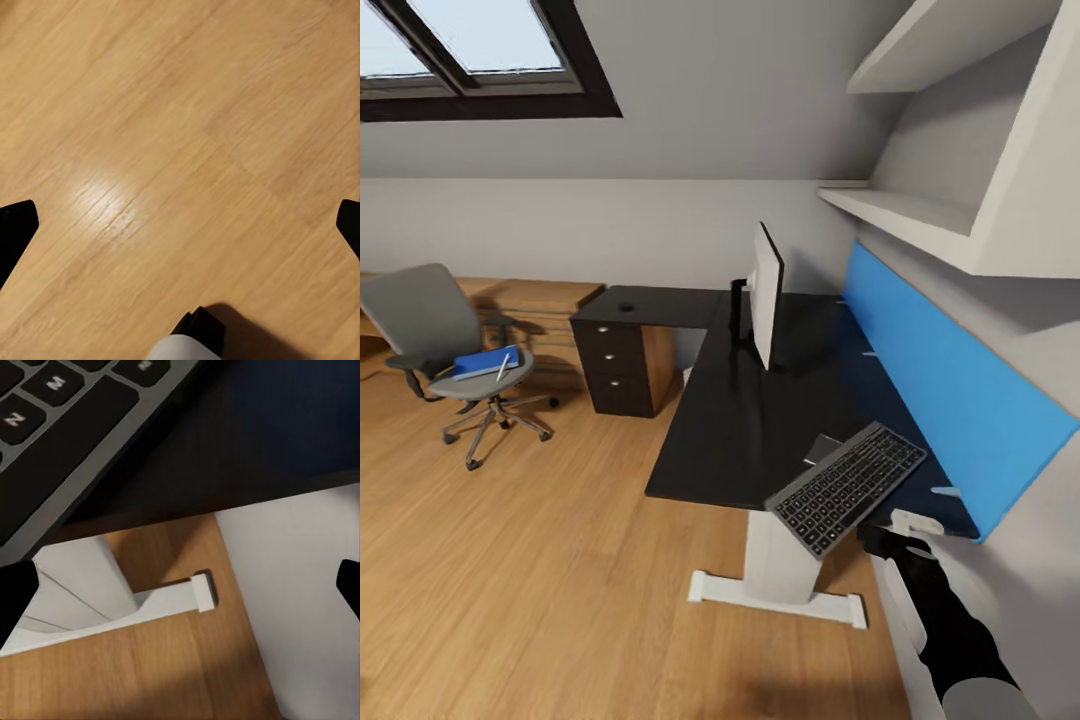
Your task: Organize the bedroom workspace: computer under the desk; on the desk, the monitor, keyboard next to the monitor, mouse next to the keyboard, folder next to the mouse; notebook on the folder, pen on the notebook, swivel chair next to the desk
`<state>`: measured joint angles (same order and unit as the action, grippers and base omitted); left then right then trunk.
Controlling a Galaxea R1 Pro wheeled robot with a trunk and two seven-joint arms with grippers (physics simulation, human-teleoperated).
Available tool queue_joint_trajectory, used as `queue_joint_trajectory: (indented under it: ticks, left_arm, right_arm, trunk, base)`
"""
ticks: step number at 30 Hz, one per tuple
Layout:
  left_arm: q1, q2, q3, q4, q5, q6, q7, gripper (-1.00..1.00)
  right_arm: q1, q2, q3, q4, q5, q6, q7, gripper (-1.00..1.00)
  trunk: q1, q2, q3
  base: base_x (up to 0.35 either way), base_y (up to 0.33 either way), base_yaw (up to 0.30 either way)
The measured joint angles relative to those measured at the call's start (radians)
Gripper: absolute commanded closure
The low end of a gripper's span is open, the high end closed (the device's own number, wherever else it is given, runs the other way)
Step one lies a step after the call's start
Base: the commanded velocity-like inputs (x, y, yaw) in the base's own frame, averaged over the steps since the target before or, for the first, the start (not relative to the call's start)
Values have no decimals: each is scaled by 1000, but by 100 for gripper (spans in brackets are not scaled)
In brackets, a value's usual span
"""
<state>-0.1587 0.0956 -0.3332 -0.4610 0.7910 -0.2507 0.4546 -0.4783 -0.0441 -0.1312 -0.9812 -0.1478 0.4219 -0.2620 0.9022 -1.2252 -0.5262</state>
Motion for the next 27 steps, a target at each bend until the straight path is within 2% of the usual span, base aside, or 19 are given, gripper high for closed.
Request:
queue_joint_trajectory:
  ticks: [14,17,21,27]
  left_arm:
    - [0,0,-5,0,-1,2,0,-100]
    - [0,0,-5,0,-1,2,0,-100]
    - [0,0,-5,0,-1,2,0,-100]
    - [0,0,-6,0,-1,3,0,-100]
  right_arm:
    - [0,0,5,-9,-4,-2,10,-100]
    - [0,1,15,-9,-4,-2,11,-100]
    - [0,0,61,-9,-4,-3,9,-100]
    - [0,0,74,-9,-3,-16,8,-100]
  trunk:
    - [0,0,0]
    - [0,0,0]
    - [0,0,0]
    - [0,0,0]
  base:
    - [85,73,21]
    - [6,5,195]
    - [1,1,258]
    - [0,0,257]
